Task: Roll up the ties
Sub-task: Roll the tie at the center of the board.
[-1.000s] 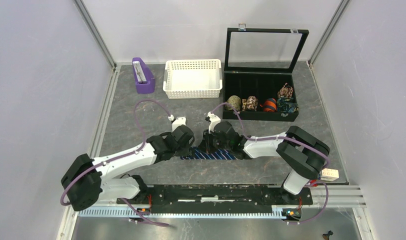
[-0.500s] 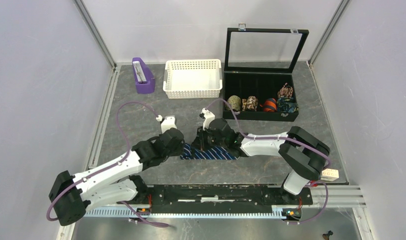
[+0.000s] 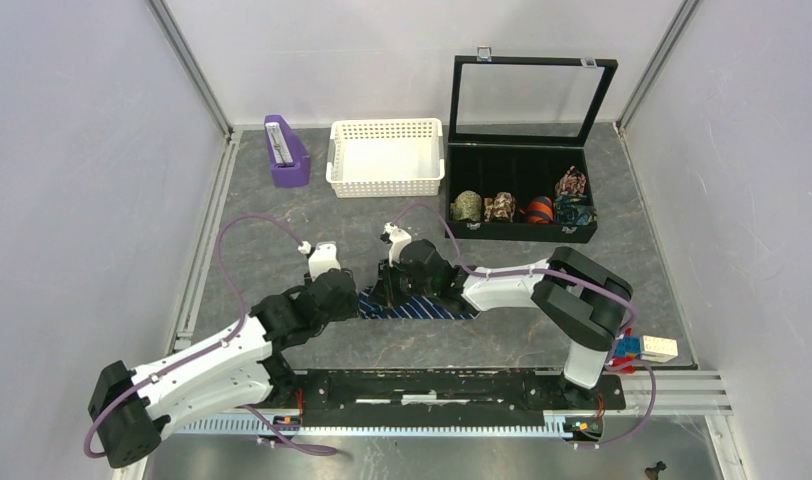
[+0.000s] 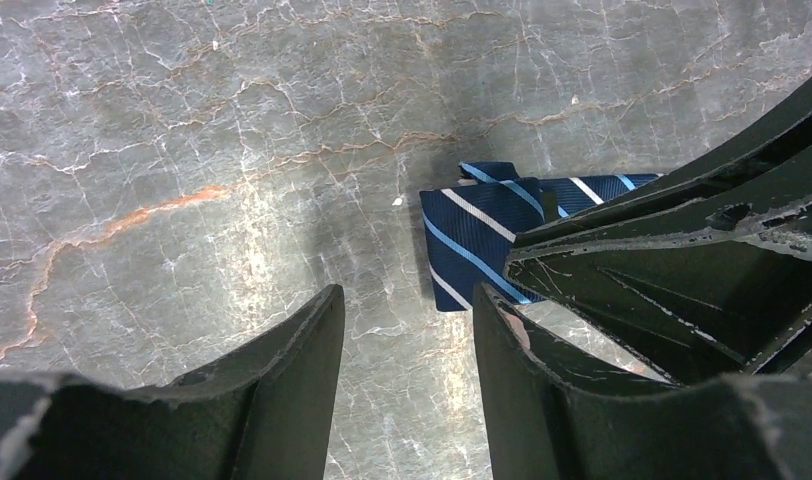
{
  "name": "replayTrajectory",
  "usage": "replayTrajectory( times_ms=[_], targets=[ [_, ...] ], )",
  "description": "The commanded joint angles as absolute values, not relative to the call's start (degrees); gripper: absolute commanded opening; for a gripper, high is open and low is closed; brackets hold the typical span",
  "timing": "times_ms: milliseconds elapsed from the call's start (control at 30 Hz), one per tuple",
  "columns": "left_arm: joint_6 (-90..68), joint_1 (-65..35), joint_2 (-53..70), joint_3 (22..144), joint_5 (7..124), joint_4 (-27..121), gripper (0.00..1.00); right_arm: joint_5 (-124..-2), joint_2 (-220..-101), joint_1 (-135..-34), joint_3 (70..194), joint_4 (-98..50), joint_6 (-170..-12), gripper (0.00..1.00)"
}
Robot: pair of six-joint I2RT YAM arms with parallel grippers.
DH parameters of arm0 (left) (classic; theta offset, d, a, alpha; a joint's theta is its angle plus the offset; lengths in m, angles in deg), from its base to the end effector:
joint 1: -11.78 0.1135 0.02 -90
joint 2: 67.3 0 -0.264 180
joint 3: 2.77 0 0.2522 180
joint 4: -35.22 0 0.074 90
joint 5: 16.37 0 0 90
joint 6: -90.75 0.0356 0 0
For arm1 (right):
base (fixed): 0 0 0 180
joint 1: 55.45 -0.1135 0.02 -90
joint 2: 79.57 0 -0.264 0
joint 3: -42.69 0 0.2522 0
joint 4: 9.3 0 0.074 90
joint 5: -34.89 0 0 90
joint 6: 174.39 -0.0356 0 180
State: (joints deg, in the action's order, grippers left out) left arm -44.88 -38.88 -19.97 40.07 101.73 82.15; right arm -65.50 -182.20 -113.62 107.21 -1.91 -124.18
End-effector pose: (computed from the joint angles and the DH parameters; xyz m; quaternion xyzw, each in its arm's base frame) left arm 0.1133 -0.1117 0.2055 -0.0399 0.9183 -0.0858 0.3845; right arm 0.1896 0.3176 0.1598 -0.1824 0.8473 0.4232 0.2639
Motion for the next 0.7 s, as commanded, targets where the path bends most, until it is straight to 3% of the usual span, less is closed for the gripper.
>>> replayTrajectory(
  times_ms=[0,667],
  targets=[
    [-46.99,-39.08,-21.33,39.52,104.13,81.77,0.58,-64.58,-181.76,-113.72,107.71,-0.90,-123.37,0.16],
    [-43.93,-38.67,-22.73,34.72,97.35,70.20,0.61,-62.85,-180.25,-113.21,102.82,-0.15,-122.25,0.16]
  ],
)
